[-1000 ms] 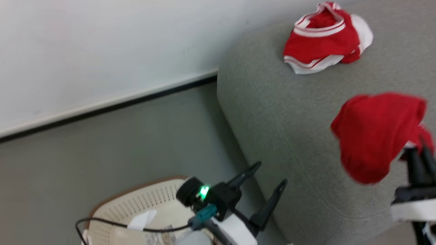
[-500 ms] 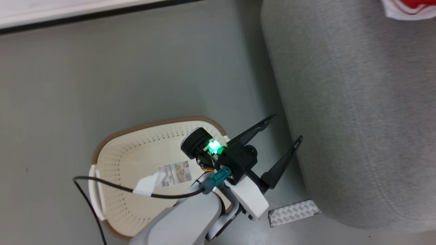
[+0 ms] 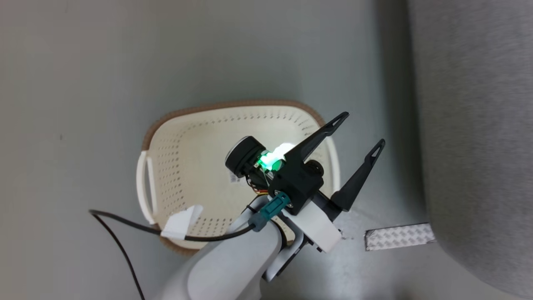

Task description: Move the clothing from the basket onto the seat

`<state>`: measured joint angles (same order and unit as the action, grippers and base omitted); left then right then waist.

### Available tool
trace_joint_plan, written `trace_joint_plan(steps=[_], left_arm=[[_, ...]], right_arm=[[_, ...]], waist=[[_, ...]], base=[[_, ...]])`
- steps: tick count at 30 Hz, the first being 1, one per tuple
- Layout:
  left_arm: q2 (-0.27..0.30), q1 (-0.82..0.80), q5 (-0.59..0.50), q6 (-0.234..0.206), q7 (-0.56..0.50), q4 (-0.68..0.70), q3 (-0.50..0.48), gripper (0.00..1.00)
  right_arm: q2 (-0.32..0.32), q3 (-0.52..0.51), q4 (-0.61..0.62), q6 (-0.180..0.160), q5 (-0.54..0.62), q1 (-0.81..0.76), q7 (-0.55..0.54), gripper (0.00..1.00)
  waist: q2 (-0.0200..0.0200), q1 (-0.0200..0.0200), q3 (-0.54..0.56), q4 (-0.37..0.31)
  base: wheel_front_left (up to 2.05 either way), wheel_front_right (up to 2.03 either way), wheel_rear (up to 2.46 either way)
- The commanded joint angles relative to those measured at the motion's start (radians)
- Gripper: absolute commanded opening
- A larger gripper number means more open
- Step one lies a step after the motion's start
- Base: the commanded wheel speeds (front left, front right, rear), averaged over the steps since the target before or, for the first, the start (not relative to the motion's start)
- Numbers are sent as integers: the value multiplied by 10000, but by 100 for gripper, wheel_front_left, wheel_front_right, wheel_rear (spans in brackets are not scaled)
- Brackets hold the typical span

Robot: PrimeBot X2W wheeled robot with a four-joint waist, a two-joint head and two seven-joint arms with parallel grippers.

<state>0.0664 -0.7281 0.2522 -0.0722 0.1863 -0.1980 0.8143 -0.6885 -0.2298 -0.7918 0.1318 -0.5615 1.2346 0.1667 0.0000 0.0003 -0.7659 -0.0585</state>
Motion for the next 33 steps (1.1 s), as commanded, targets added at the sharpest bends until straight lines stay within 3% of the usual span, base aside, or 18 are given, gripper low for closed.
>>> trace_joint_plan(steps=[1, 7, 8, 10, 11, 12, 13, 24, 33], left_arm=[[-16, -49, -35, -78, 45, 27, 4, 100], [-44, -13, 50, -222, 150, -23, 60, 100], [-48, -15, 73, -226, 175, -43, 48, 100], [-30, -11, 118, -255, 209, -98, 5, 100], [-19, -6, 144, -272, 244, -117, -22, 100], [-6, 13, 171, -265, 278, -144, -43, 100], [15, 47, 201, -268, 287, -177, -63, 100], [132, 660, 773, -193, 587, -716, -270, 100], [521, 1833, 1305, -461, 763, -1045, -884, 100]], right_arm=[[158, -10, -429, -23, 110, 146, 142, 0], [823, 105, -2093, -23, 532, 100, 546, 0], [909, 186, -2239, -23, 563, 85, 591, 9], [1002, 369, -2338, -23, 631, 18, 742, 36], [1046, 478, -2318, -23, 645, -28, 783, 60], [1072, 609, -2281, -23, 676, -113, 831, 95], [1082, 720, -2273, -23, 680, -215, 873, 100], [1195, 2152, -1738, -23, 383, -2113, 994, 100], [1503, 2199, 823, -23, 609, -5159, 984, 100]], waist=[[0, -3, -487, 405], [0, -3, -703, 559], [0, -3, -675, 555], [0, -3, -559, 519], [0, -3, -483, 488], [0, -3, -388, 448], [0, -3, -273, 401], [0, -3, 1599, -141], [0, -3, 3563, -276]], base=[[0, 0, 0], [0, 0, 0], [0, 0, 0], [0, 0, 0], [0, 0, 0], [0, 0, 0], [0, 0, 0], [0, 0, 0], [0, 0, 0]])
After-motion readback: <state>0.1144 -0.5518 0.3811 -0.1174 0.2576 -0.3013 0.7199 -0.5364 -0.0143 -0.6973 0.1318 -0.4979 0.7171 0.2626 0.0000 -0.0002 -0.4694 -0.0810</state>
